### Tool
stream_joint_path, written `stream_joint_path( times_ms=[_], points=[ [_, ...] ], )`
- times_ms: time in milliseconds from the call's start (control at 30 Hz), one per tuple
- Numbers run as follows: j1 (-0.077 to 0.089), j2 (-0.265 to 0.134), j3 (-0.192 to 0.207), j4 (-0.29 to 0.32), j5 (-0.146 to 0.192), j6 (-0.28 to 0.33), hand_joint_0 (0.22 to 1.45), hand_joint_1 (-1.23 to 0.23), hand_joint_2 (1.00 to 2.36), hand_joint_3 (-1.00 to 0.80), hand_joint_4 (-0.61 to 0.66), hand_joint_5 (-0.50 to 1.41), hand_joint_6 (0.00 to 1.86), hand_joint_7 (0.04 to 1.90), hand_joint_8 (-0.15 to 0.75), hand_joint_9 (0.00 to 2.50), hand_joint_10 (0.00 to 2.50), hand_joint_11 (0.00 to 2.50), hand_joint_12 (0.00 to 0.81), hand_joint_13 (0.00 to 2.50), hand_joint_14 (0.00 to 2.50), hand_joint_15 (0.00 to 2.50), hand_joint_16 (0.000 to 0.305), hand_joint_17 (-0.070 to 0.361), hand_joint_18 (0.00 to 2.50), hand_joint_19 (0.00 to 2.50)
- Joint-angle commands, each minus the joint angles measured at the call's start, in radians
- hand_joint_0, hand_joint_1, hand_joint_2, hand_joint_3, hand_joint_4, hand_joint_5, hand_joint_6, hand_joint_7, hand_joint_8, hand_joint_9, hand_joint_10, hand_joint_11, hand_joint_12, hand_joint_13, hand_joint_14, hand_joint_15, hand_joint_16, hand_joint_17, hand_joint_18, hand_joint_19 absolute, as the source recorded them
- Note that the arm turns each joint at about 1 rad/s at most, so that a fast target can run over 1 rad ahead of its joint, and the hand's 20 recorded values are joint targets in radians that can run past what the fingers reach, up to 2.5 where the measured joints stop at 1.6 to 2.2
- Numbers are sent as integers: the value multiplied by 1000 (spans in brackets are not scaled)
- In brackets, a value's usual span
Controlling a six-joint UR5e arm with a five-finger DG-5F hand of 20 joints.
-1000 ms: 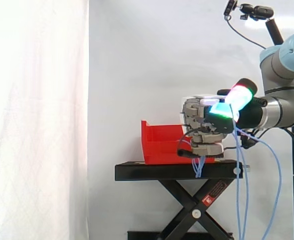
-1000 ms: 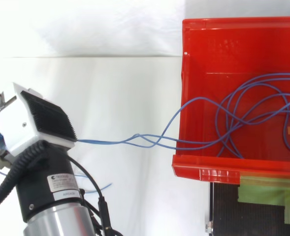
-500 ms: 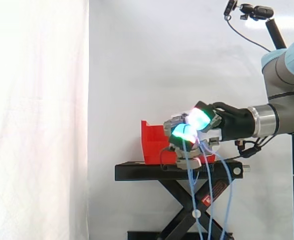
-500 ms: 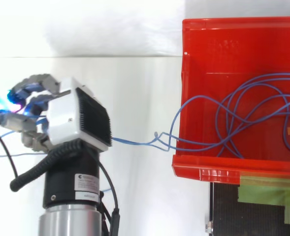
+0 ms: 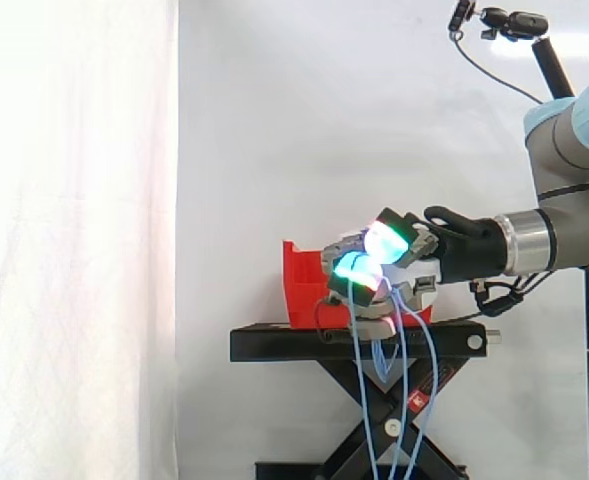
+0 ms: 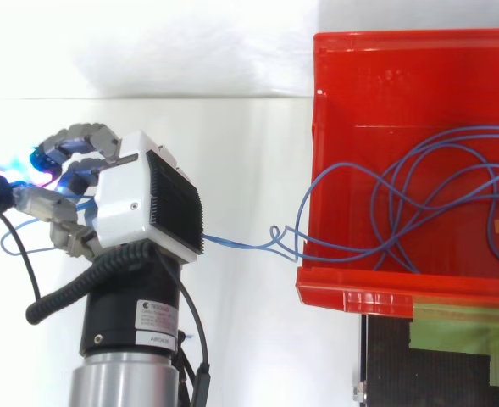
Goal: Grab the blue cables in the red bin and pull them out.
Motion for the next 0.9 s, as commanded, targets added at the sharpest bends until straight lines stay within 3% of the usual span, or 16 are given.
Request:
stream_joint_path(
  times_ms=[0,700,867],
  points=[
    [1,0,-1,0,0,-1,899,-907,1000,-1000,-12,820,1140,584,173,1289,5,1690,287,1158,1125,1430,40,91,1004,1232],
    [-1,0,1,0,0,0,914,-902,1000,-1000,-26,806,1166,569,167,1278,7,1687,280,1162,1098,1454,41,92,1004,1221],
    [1,0,-1,1,0,-1,917,-904,1000,-1000,-19,803,1181,551,183,1306,57,1952,287,1155,1282,1517,41,93,1015,1224]
  ],
)
